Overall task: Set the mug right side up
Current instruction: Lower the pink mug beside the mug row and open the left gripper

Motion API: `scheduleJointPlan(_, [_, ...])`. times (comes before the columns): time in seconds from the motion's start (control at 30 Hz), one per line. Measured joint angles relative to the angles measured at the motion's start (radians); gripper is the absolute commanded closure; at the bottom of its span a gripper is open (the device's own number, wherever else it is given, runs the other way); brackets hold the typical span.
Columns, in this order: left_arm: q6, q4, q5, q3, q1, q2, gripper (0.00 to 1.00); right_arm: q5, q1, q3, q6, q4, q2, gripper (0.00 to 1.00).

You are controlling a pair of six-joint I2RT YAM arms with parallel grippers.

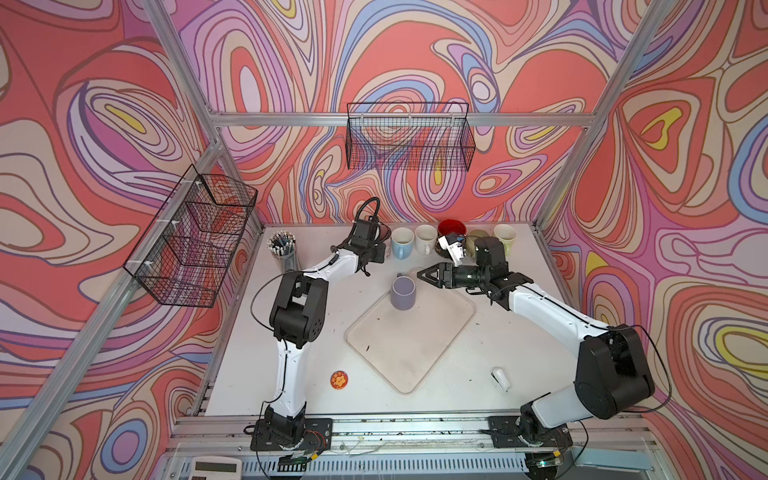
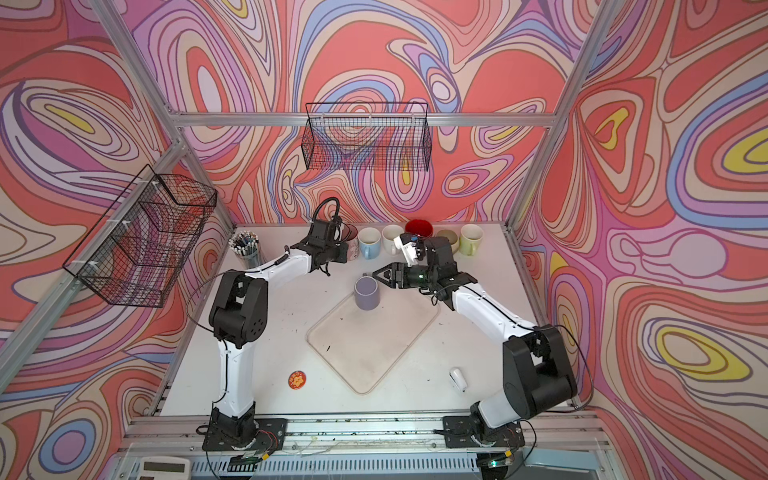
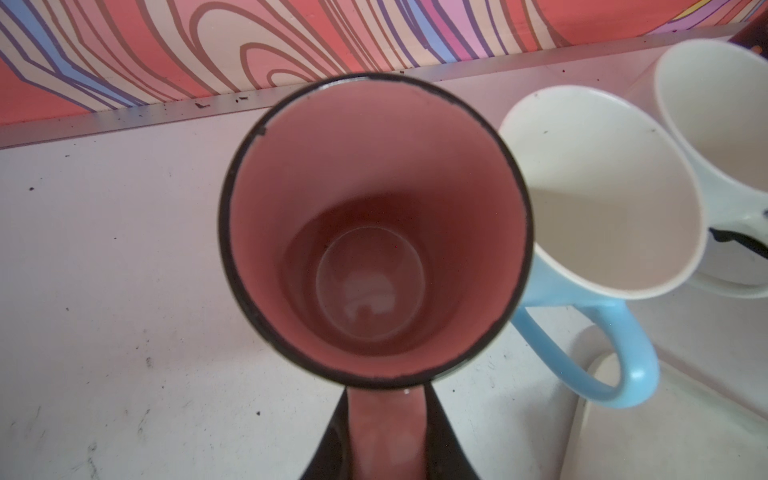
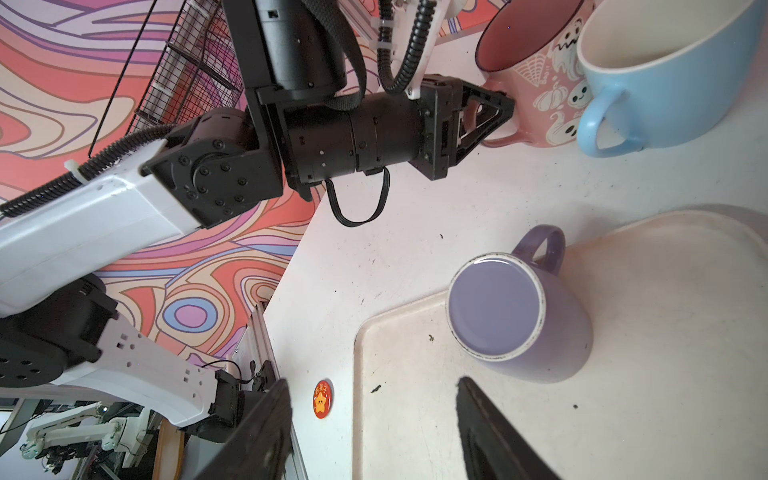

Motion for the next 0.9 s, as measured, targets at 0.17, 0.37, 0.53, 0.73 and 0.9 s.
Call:
scheduleJointPlan(0.17, [0.0,0.002,-0.007,-0.004,-0.005,0.0,0.79,0.0,0.0,-0.001,-0.002,0.0,-0.001,0.36])
scheduleJointPlan(0.37, [0.002,0.022,-0.013,-0.02,-0.005,-0.009,0.62,0.005,0.0,-0.001,-0.005,-0.008,-0.004,0.35])
scheduleJointPlan(0.53, [0.002,0.037,-0.022,-0.04,-0.007,-0.045,0.57,0.065,0.0,0.002,-0.021,-0.071,-0.004,0.35])
scheduleJointPlan(0.73, [-0.004,0.057,-0.045,-0.111,-0.01,-0.13,0.49,0.179,0.0,0.032,-0.032,-0.19,-0.01,0.36])
scheduleJointPlan(0.9, [-0.031,0.068,-0.049,-0.205,-0.011,-0.254,0.48,0.25,0.0,0.045,-0.029,-0.261,-0.055,0.35])
